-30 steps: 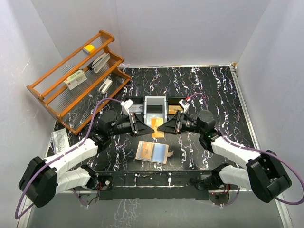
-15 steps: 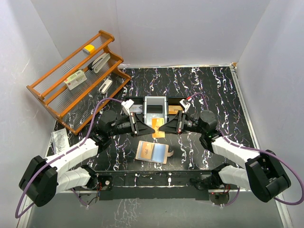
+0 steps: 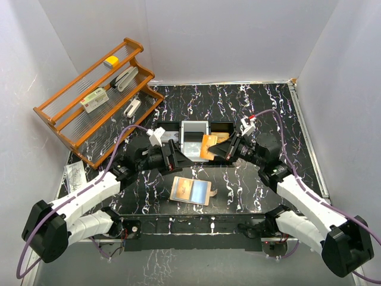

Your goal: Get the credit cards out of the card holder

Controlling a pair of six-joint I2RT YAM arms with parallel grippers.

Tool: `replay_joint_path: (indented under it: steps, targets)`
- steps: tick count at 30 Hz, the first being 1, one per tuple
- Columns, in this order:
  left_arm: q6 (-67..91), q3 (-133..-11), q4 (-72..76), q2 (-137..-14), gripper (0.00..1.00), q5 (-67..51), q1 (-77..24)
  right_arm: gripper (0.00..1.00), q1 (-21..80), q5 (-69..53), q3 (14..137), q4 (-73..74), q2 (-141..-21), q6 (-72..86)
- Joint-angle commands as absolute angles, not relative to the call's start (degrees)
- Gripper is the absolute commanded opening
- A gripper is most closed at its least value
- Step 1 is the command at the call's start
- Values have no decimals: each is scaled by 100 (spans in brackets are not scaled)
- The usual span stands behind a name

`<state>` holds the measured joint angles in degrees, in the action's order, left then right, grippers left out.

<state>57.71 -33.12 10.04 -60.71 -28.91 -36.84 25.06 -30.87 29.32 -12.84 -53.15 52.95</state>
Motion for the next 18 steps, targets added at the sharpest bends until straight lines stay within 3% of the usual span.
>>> replay_joint_path:
  steps: [1,13,18]
  targets:
    - [5216,-3730,-99,-5768,99,-2233,-3639,0,2494,-1919,3582,-305,-5084,3809]
    - [4673,-4081,-1325,-5377,99,-1185,-3639,0,2582,-988,4591,413,-5533,-1192]
    - [4575,-4146,-1514,-5423,99,-1036,-3639,0,2615,-549,5106,988,-6055,-2471]
